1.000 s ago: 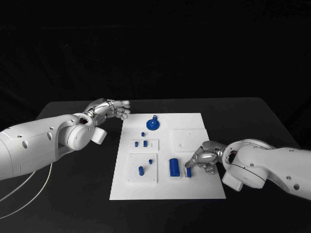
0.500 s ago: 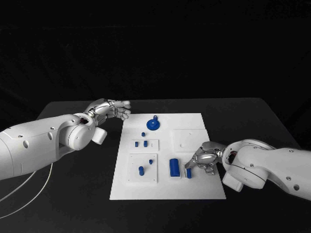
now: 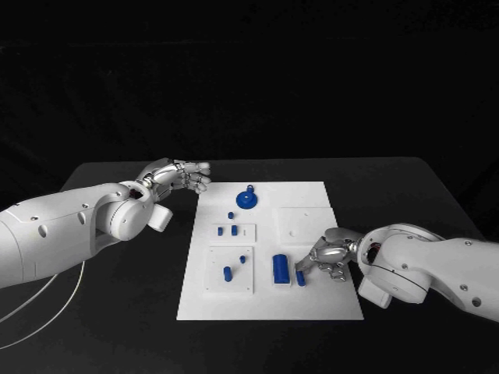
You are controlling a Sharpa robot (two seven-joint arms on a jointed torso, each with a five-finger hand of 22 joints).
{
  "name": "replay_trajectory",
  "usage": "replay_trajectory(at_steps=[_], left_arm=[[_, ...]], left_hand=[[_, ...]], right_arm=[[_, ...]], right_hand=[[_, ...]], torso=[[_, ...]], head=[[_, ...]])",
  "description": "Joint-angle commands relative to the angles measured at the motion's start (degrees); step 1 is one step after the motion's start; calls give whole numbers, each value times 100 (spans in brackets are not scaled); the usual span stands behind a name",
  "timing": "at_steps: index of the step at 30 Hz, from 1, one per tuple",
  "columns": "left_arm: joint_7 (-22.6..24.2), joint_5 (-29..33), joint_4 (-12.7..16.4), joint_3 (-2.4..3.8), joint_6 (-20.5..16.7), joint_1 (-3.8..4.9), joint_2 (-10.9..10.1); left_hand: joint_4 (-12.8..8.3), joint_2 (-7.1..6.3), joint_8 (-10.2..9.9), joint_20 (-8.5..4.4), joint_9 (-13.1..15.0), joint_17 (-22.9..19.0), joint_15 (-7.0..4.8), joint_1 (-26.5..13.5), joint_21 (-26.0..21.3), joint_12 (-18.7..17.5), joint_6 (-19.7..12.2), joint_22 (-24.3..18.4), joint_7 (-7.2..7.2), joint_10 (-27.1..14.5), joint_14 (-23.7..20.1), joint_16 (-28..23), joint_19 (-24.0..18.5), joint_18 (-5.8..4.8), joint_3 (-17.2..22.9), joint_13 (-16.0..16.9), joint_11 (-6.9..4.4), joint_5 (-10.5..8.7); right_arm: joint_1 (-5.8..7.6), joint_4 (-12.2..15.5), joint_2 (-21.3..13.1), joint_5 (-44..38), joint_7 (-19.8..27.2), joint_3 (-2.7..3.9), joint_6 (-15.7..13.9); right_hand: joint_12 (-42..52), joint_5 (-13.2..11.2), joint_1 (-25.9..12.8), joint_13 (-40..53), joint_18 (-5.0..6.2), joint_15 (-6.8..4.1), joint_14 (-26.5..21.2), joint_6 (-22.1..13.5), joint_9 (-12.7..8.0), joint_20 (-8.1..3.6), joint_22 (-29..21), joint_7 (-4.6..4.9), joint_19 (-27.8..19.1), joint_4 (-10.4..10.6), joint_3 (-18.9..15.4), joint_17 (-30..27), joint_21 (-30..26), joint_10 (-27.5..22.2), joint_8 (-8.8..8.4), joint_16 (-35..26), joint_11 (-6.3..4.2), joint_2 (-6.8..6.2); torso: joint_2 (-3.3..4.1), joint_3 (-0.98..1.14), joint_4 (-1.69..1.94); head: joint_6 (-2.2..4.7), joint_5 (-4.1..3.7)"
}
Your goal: Assemble the parts on the task board
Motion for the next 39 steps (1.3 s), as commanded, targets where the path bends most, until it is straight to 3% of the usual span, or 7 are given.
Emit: replay_trajectory(at_steps=[1,12,21,27,39], left_arm=[[11,-36,12,3,39,-1,5],[8,-37,10,3,33,0,1],[10,-37,11,3,35,0,-3],[13,-37,11,3,44,0,0],[7,-38,19,3,50,0,-2]], left_hand=[[0,27,18,2,-7,8,3,-42,-29,-32,-26,6,-7,-35,30,-16,-14,115,-19,-2,7,-14],[-2,25,18,1,-8,13,3,-42,-30,-31,-28,9,-7,-34,31,-19,-12,115,-20,-1,6,-15],[-4,24,18,1,-9,16,2,-41,-31,-31,-30,10,-7,-34,32,-22,-11,116,-19,-1,6,-15],[-4,23,18,1,-9,17,2,-41,-31,-31,-30,11,-7,-34,32,-23,-11,116,-19,-1,6,-15],[-5,24,19,1,-10,21,2,-41,-32,-31,-30,13,-7,-32,34,-25,-9,116,-19,0,5,-15]], right_arm=[[-5,20,17,-59,65,1,98],[-5,27,-41,-266,106,1,197],[-5,87,-215,-422,164,1,822],[-6,135,-269,-423,207,0,1086],[-7,172,-290,-352,262,0,1213]], right_hand=[[4,-15,-84,5,80,-33,-4,-26,-5,-19,-9,5,-18,-4,-63,-8,4,-46,17,19,-9,-4],[5,48,-119,5,80,-36,-8,-27,-11,-29,-16,3,-23,-18,-178,-10,-1,-50,18,20,-12,-17],[5,211,-126,8,80,-38,-18,-42,-18,-41,-23,2,-43,-183,-440,-12,-7,-64,20,21,-12,-63],[5,238,-104,10,80,-39,-23,-47,-20,-46,-25,3,-51,-267,-525,-11,-9,-70,20,22,-13,-80],[2,202,-155,11,80,-37,-30,-55,-25,-44,-31,4,-66,-323,-680,-11,-17,-82,19,21,-11,-65]], torso=[[1,3,-3],[0,2,-3],[1,3,1],[2,5,-5],[2,2,-6]], head=[[3,3],[10,-3],[18,-1],[13,0],[10,-6]])
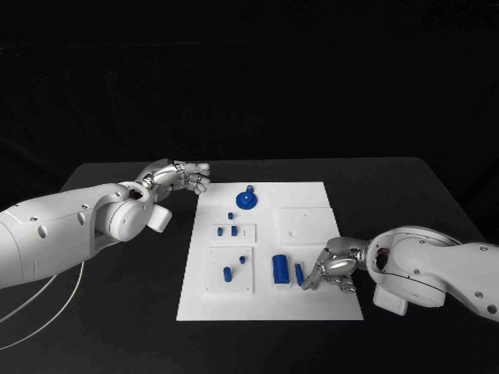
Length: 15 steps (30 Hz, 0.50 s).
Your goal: Assemble the parts on the task board
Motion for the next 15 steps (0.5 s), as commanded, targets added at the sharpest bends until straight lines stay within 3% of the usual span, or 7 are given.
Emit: replay_trajectory(at_steps=[1,10,12,13,15], left_arm=[[32,-19,18,3,52,0,7],[30,-19,14,3,54,0,4],[30,-19,16,3,53,0,4],[29,-19,16,3,51,0,3],[27,-19,15,3,49,0,1]], left_hand=[[-5,24,20,1,-6,6,2,-41,-32,-31,-30,10,-7,-32,34,-26,-9,116,-19,0,5,-15],[-5,26,20,1,-6,9,2,-41,-32,-30,-30,11,-7,-32,35,-28,-9,116,-19,0,4,-15],[-5,26,20,1,-6,10,1,-41,-33,-30,-30,12,-7,-32,35,-28,-8,116,-19,0,4,-15],[-5,26,20,1,-6,10,1,-41,-33,-30,-30,12,-7,-32,35,-28,-8,116,-19,0,4,-15],[-5,26,21,1,-6,11,1,-41,-33,-30,-30,12,-7,-31,36,-29,-8,116,-19,0,4,-15]], right_arm=[[-6,13,0,-16,88,-1,218],[-8,-18,53,-81,47,-1,121],[-11,-38,84,-117,37,-1,93],[-12,-47,95,-123,28,-1,86],[-13,-68,112,-142,17,-2,58]], right_hand=[[1,-20,-44,7,80,-43,-10,-30,-8,-34,-9,-1,4,-4,-35,-7,-10,-42,20,22,-11,6],[4,-101,-10,7,80,-47,-9,-20,-13,-42,-16,-6,6,-11,-66,-7,-14,-38,24,24,-16,136],[1,-325,13,2,80,-49,-7,-12,-26,-44,-28,-5,13,76,25,-9,-22,-32,23,22,-21,333],[-1,-480,78,-2,80,-48,-2,2,-40,-43,-38,-5,23,207,229,-13,-28,-26,21,19,-19,312],[0,-506,128,-3,80,-47,2,6,-51,-41,-39,-7,31,281,359,-14,-22,-21,19,21,-17,304]], torso=[[1,-4,1],[2,-4,4],[2,-5,7],[1,-5,7],[2,-4,8]], head=[[-2,-5],[-11,-17],[-13,-19],[-13,-18],[-17,-17]])
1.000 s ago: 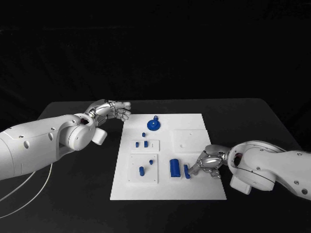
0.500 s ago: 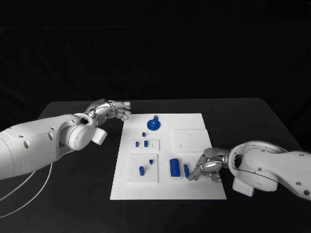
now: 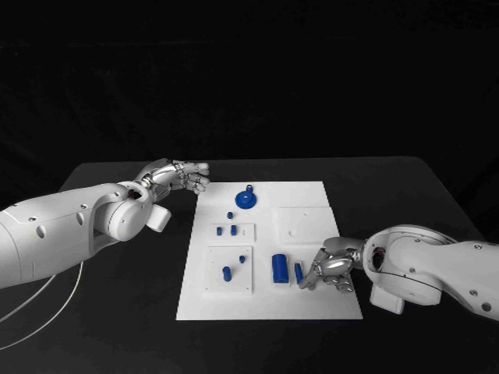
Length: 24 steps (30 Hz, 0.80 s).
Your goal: Assemble the parts on the task board
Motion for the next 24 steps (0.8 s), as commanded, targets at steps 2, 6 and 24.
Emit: replay_trajectory(at_steps=[2,6,24], left_arm=[[31,-17,13,3,48,0,-1],[30,-17,13,3,52,0,-1],[15,-18,16,3,63,0,0]], left_hand=[[-5,27,21,1,-7,7,1,-42,-33,-30,-31,8,-7,-31,36,-29,-8,116,-19,0,5,-15],[-5,27,21,1,-7,9,1,-43,-34,-30,-31,8,-7,-31,36,-31,-8,116,-19,0,4,-15],[-2,32,23,1,-8,16,1,-47,-36,-29,-30,11,-7,-30,38,-36,-6,116,-18,1,4,-15]], right_arm=[[-13,-38,31,-167,-2,-3,-37],[-13,-91,57,-165,-6,-3,-42],[-19,-169,137,-147,-37,-3,-85]], right_hand=[[2,-94,94,-3,80,-50,9,9,-38,-31,-3,-2,29,179,268,-6,-16,-18,4,23,-18,-13],[6,-107,103,-2,80,-49,11,15,-46,-26,0,-4,34,296,402,-6,-6,-16,6,26,-13,-24],[18,-112,96,4,80,-50,14,23,-51,-23,9,-6,41,444,572,-3,19,-6,18,38,-15,-140]], torso=[[1,1,3],[0,-2,1],[-2,1,-5]], head=[[-7,0],[-8,0],[-20,6]])
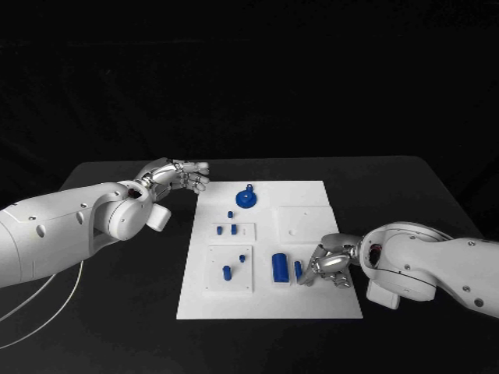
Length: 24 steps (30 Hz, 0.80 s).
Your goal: Assemble the parts on the task board
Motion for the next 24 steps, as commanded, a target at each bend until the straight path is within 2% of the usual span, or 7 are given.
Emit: replay_trajectory(at_steps=[1,10,19,24], left_arm=[[25,-16,14,3,64,0,6],[20,-17,13,3,68,0,3],[14,-20,14,3,67,0,-2],[13,-27,16,2,70,0,-3]], left_hand=[[-2,32,24,0,-9,6,1,-47,-36,-29,-30,7,-8,-30,39,-36,-6,116,-18,1,4,-15],[-1,36,24,0,-9,9,1,-47,-37,-29,-30,8,-8,-29,40,-38,-5,116,-17,1,3,-15],[-1,39,26,0,-9,12,1,-47,-38,-29,-30,10,-9,-28,40,-41,-5,116,-16,2,3,-15],[-2,40,27,0,-9,15,1,-46,-39,-28,-29,11,-9,-28,41,-42,-5,116,-16,2,3,-15]], right_arm=[[-20,-41,19,-148,-75,-13,-33],[-31,-65,73,-353,-147,-13,-109],[-32,-72,82,-359,-207,-13,33],[-33,-68,90,-385,-218,-13,45]], right_hand=[[19,-31,-11,5,80,-43,-14,-2,-24,-9,9,19,22,10,34,-3,20,-7,-13,38,-15,-47],[25,-42,46,8,80,-45,-12,2,-21,-14,13,16,26,-13,82,-1,31,-2,-4,45,-18,-10],[29,-46,66,10,80,-46,-12,2,-16,-14,17,14,26,-51,79,0,39,2,1,49,-20,-44],[30,-46,148,11,80,-47,-14,-1,-10,-16,19,13,21,-128,117,-1,43,2,8,50,-21,-16]], torso=[[-2,0,-2],[0,-2,1],[-1,-4,4],[-1,-3,3]], head=[[-5,2],[-14,0],[-18,1],[-26,6]])
